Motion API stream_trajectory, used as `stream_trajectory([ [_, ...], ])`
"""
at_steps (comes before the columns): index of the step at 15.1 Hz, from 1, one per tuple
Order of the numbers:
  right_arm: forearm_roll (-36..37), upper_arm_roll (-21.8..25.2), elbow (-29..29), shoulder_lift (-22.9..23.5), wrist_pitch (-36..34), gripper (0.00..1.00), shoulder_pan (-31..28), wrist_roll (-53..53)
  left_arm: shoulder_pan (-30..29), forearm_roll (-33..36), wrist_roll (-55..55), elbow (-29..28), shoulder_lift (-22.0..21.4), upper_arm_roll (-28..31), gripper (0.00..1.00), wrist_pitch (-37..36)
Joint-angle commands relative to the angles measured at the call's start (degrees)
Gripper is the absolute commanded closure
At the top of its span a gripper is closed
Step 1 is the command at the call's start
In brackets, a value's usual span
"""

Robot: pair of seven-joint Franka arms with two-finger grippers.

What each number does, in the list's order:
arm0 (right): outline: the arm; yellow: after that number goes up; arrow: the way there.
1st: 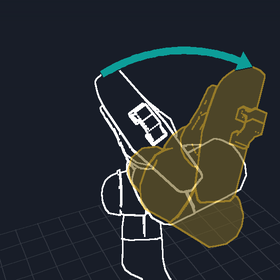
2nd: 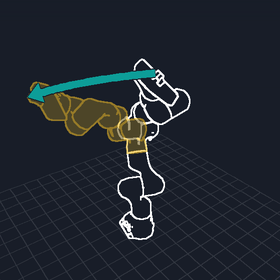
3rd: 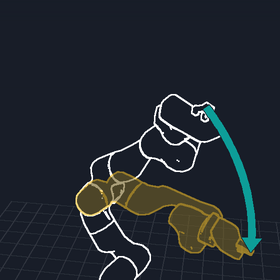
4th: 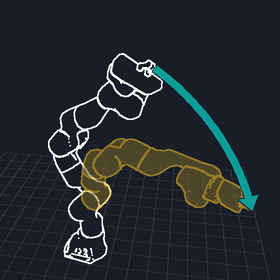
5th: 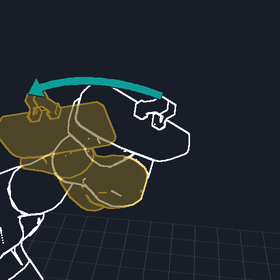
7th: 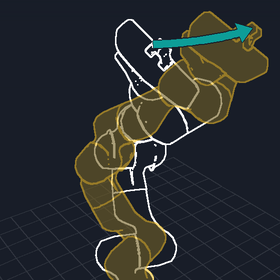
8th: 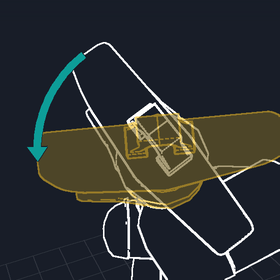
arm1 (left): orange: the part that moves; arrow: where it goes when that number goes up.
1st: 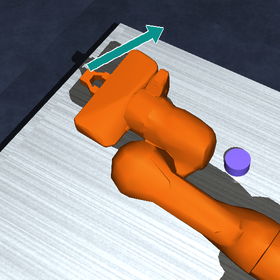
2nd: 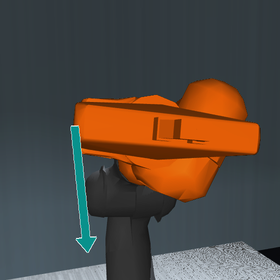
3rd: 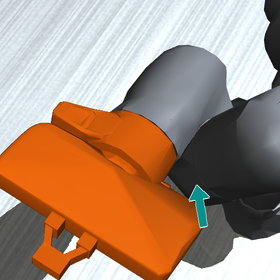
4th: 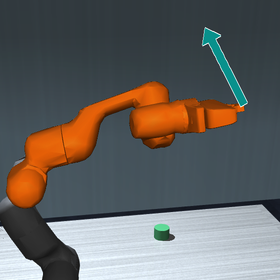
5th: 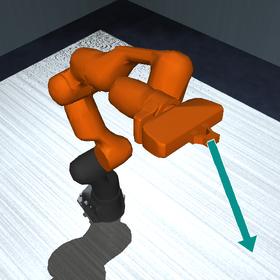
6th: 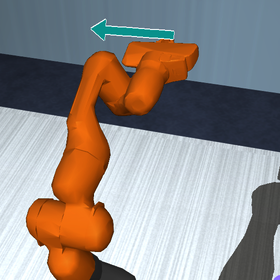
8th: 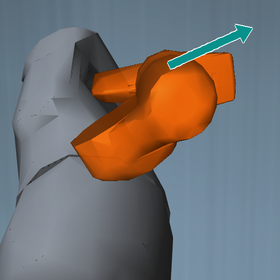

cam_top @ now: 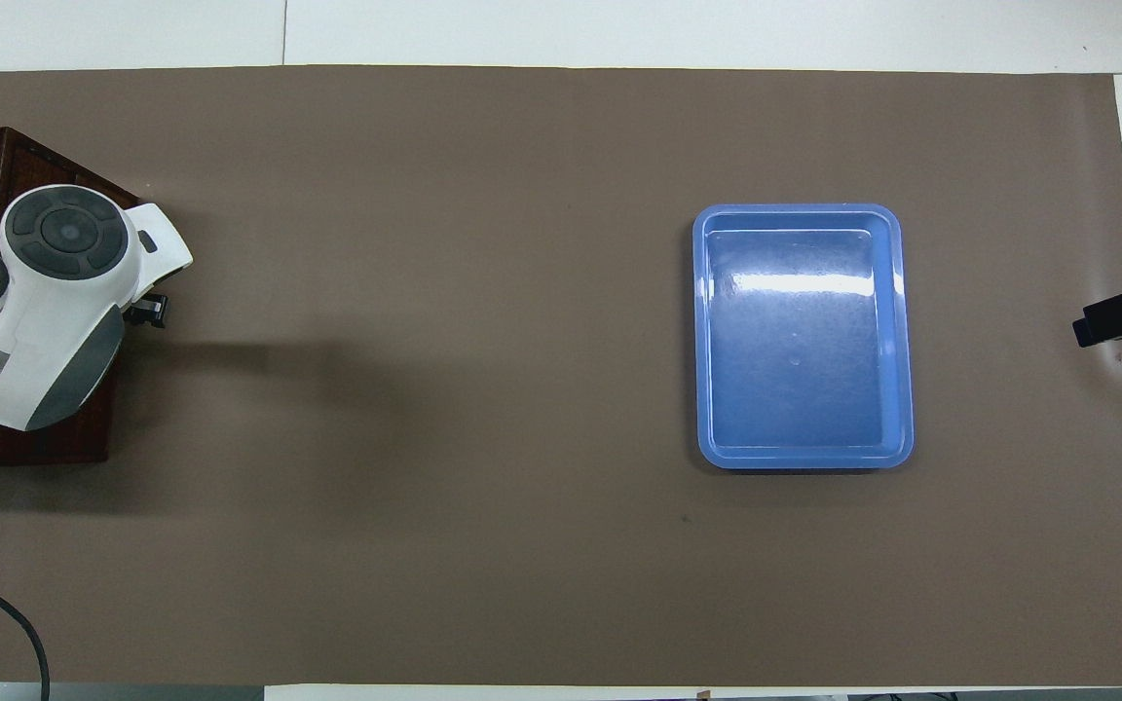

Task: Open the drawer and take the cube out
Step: 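Lower the left gripper onto the white drawer handle and grasp it, then pull the drawer handle toward the robot with the left gripper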

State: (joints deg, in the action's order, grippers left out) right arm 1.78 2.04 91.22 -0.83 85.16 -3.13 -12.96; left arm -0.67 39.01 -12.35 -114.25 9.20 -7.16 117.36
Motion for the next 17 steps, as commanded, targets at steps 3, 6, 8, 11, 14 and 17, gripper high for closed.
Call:
stream_trajectory([
  [3,0.5,-0.4,0.0,-0.5,-1.1,0.0,-0.3,0.8,-0.4,1.3,-2.8,-1.9,-0.4,-0.1,0.0,2.3],
  [6,0.5,-0.4,0.0,-0.4,-0.9,0.0,0.0,1.1,-0.1,1.3,-3.0,-1.9,-0.4,-0.3,0.0,2.3],
  [8,0.5,-0.4,0.0,-0.5,-0.9,0.0,0.0,1.1,0.3,1.2,-3.0,-2.0,-0.4,-0.3,0.0,2.2],
  [11,0.5,-0.4,0.0,-0.4,-0.7,0.0,0.1,1.1,0.7,0.8,-3.1,-1.9,-0.4,-0.5,0.0,1.7],
  [14,0.5,-0.4,0.0,-0.5,-0.6,0.0,0.2,1.1,2.0,-0.1,-3.9,-1.9,-0.4,-0.6,0.0,1.6],
  [17,0.5,-0.4,0.0,-0.4,-0.6,0.0,0.1,1.1,3.7,-2.4,-4.0,-1.9,-0.5,-0.6,0.0,1.5],
])
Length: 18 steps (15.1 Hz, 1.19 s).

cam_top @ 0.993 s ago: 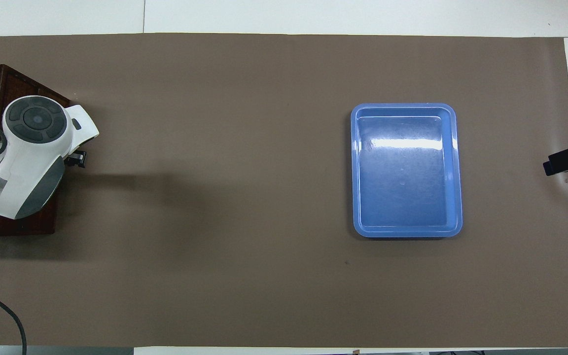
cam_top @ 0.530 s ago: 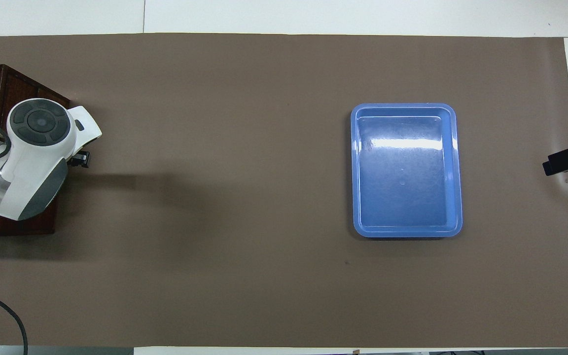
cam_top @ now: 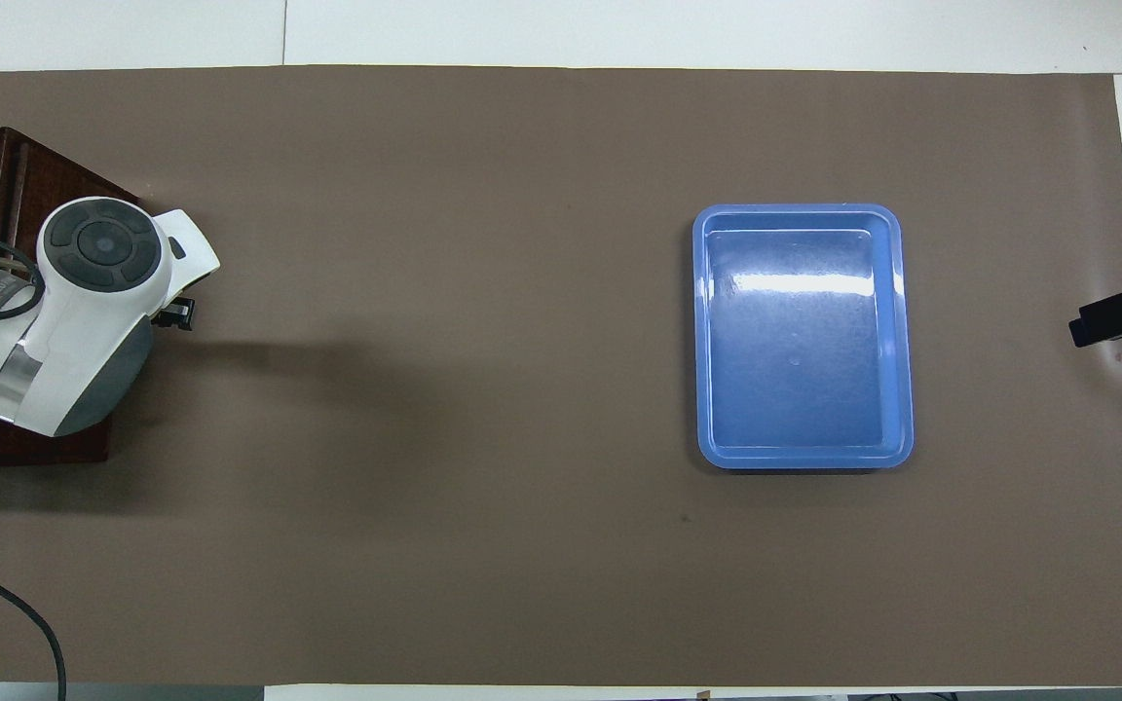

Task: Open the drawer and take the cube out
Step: 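Pull the drawer handle toward the robot with the left gripper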

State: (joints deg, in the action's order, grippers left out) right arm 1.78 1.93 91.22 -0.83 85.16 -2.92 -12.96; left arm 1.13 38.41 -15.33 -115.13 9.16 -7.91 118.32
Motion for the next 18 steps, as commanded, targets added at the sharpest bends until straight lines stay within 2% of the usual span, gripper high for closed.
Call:
stream_trajectory([
  [1,0.4,-0.3,0.0,-0.4,-0.6,0.0,-0.2,1.1,2.0,-2.3,-1.0,-1.1,-0.4,0.2,0.0,0.4],
  [8,0.0,-0.3,-0.1,-0.4,-0.1,0.0,-0.7,1.0,5.6,-7.1,-2.2,-0.7,-0.3,0.2,0.0,0.2],
  [18,-1.1,-0.1,-0.3,-0.3,0.3,0.0,-0.8,1.0,8.8,-10.2,-2.2,-0.4,-0.4,0.2,0.0,-0.7],
])
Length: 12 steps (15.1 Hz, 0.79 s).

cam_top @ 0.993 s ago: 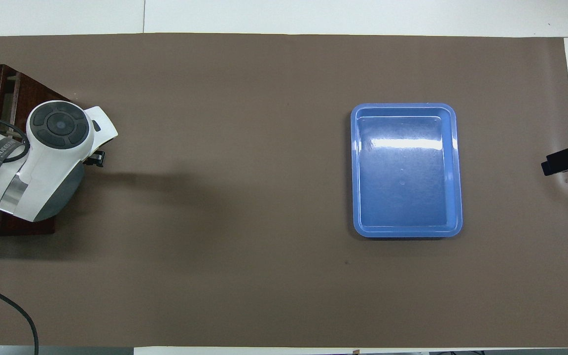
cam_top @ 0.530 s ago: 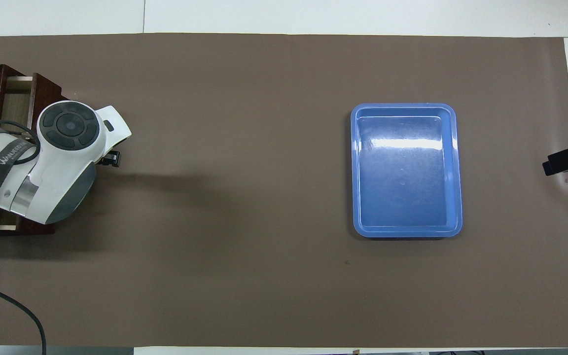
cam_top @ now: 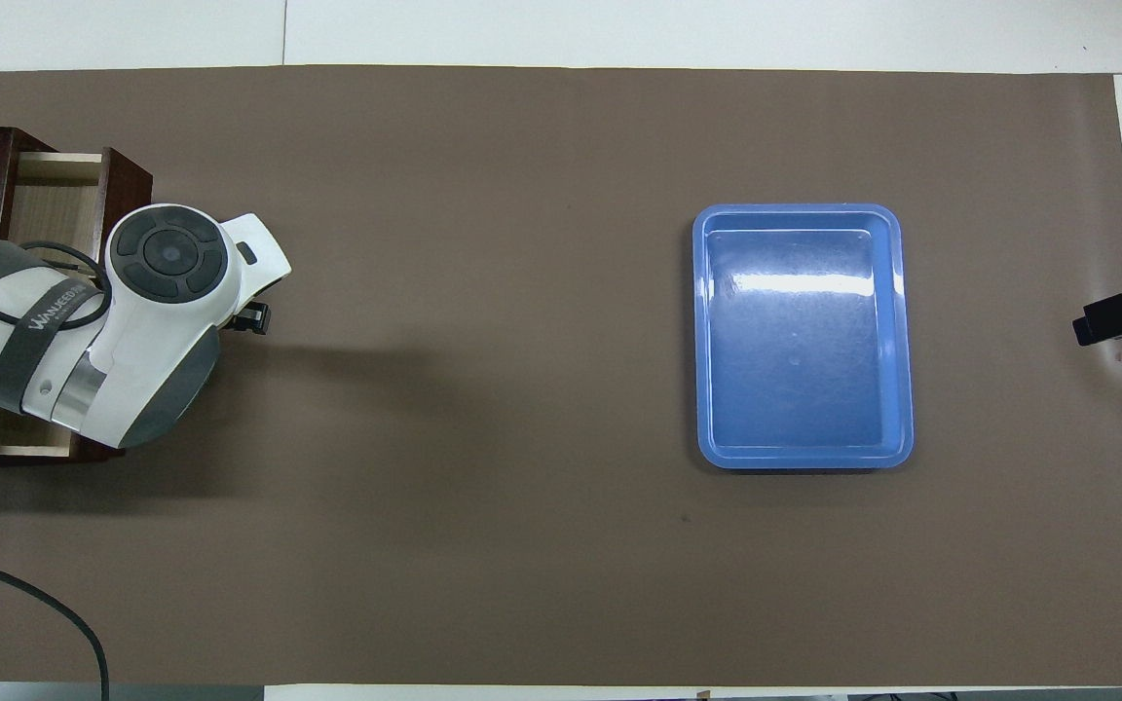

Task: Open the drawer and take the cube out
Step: 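Pull the drawer handle toward the robot with the left gripper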

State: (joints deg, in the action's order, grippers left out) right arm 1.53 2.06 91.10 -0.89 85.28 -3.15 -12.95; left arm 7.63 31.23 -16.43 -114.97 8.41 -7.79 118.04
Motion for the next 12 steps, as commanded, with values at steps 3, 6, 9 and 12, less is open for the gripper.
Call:
stream_trajectory([
  [3,-0.8,-0.2,-0.2,-0.3,0.3,0.0,-0.5,0.7,2.6,-3.5,-1.1,-0.3,0.5,0.1,0.0,-0.9],
  [6,-0.8,-0.2,-0.2,-0.3,2.2,0.0,-0.6,0.6,3.3,-4.6,-1.0,1.1,0.7,0.1,0.0,-2.3],
  [9,-0.6,-0.2,-0.2,-0.3,2.3,0.0,-0.5,0.6,4.0,-5.6,-1.1,1.7,0.7,0.1,0.0,-2.7],
  [12,-0.6,-0.2,-0.1,-0.3,2.4,0.0,0.1,1.0,4.1,-6.2,-1.1,2.3,1.1,0.1,0.0,-3.3],
])
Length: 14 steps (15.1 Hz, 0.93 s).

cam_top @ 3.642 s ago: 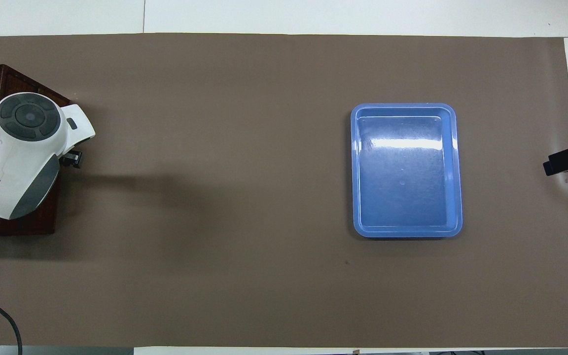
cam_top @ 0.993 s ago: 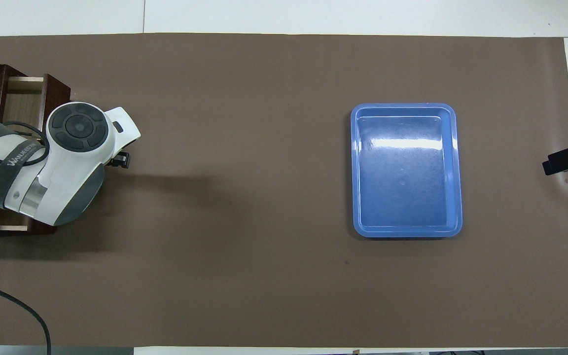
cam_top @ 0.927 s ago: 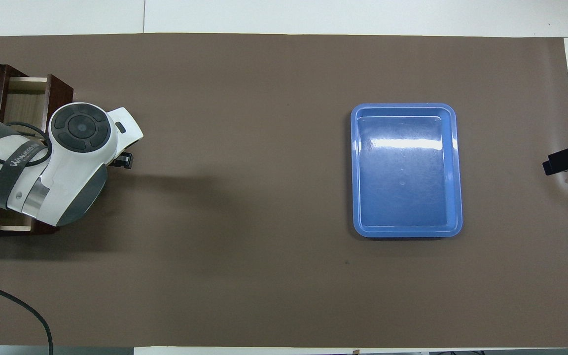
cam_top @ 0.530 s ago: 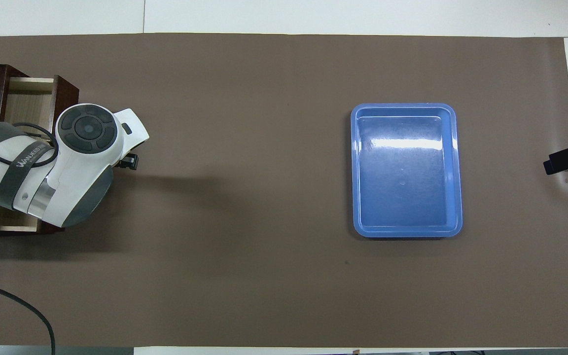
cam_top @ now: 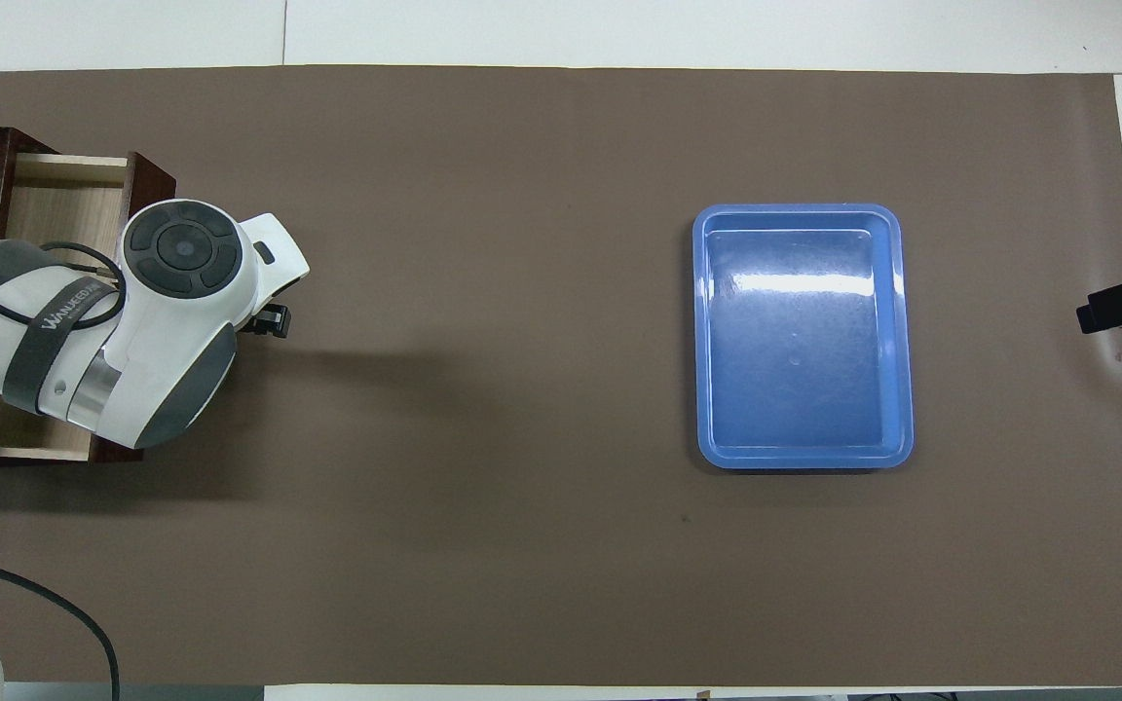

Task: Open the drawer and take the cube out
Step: 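Pull the drawer handle toward the robot with the left gripper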

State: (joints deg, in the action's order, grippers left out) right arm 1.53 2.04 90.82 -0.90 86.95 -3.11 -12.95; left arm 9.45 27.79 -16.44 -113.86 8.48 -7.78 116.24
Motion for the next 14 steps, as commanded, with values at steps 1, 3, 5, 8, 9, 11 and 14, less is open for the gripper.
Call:
stream_trajectory([
  [1,-0.5,-0.2,0.2,-0.3,0.8,0.0,0.1,1.1,2.6,-2.8,-1.1,1.4,1.0,0.0,0.0,-1.9],
  [3,-0.6,-0.3,0.2,-0.3,0.8,0.0,0.0,1.0,2.7,-3.5,-1.1,1.8,1.0,0.0,0.0,-2.1],
  [5,-0.6,-0.3,0.1,-0.3,1.0,0.0,0.1,0.9,3.0,-3.6,-1.1,1.9,1.0,0.0,0.0,-2.2],
  [8,-0.6,-0.4,0.0,-0.3,1.0,0.0,-0.2,0.6,3.3,-3.7,-1.1,2.1,1.1,0.0,0.0,-2.6],
  [9,-0.6,-0.4,-0.2,-0.3,1.0,0.0,-0.5,0.6,3.5,-3.6,-1.0,2.1,1.1,0.0,0.0,-2.4],
  [11,-0.6,-0.3,-0.3,-0.2,1.0,0.0,-0.6,0.7,3.5,-3.6,-0.9,2.1,1.1,0.1,0.0,-2.6],
  [14,-0.6,-0.2,-0.3,-0.2,0.9,0.0,-0.7,0.9,2.8,-3.6,0.2,3.1,1.0,0.2,0.0,-3.6],
])
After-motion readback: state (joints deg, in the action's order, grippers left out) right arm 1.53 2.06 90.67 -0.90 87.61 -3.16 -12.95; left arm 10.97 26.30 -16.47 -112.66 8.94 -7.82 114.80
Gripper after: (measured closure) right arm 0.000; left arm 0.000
